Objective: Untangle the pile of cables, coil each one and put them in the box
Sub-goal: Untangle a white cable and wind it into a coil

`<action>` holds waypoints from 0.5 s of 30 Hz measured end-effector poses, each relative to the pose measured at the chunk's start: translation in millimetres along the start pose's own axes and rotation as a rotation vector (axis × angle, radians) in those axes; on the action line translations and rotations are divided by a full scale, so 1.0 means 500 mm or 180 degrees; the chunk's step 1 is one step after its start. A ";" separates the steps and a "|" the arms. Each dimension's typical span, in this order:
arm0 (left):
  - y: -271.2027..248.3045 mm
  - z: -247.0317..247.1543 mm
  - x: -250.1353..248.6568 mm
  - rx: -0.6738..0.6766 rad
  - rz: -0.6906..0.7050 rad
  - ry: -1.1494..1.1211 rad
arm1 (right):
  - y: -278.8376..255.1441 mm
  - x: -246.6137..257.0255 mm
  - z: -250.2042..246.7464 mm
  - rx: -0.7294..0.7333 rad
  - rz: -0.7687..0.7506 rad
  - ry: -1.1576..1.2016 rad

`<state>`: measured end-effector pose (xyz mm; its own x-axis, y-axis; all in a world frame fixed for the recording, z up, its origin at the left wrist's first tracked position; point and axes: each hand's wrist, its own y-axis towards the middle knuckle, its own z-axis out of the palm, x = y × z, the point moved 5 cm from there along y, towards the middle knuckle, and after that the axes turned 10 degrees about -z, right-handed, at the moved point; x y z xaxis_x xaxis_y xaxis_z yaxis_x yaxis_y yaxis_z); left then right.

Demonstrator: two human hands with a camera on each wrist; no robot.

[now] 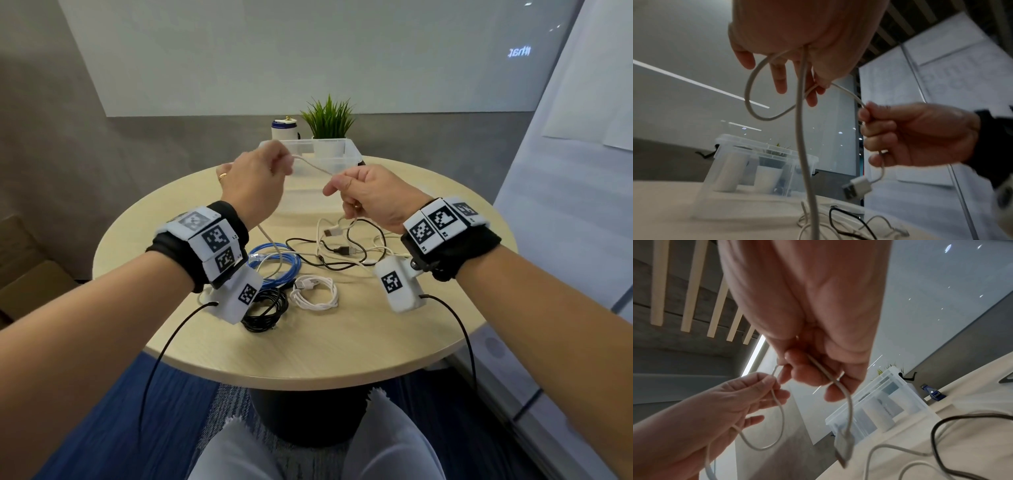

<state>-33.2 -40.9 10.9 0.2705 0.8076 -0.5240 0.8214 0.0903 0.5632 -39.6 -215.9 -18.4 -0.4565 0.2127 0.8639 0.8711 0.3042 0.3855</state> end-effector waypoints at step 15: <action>-0.063 0.089 0.002 0.2210 0.0668 0.1194 | 0.008 0.026 -0.002 -0.0923 0.0176 0.2531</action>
<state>-36.4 -68.7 -35.9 0.3685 0.9200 -0.1336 0.9295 -0.3669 0.0371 -41.9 -212.6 -5.1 -0.2435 -0.5290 0.8129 0.9499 0.0394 0.3102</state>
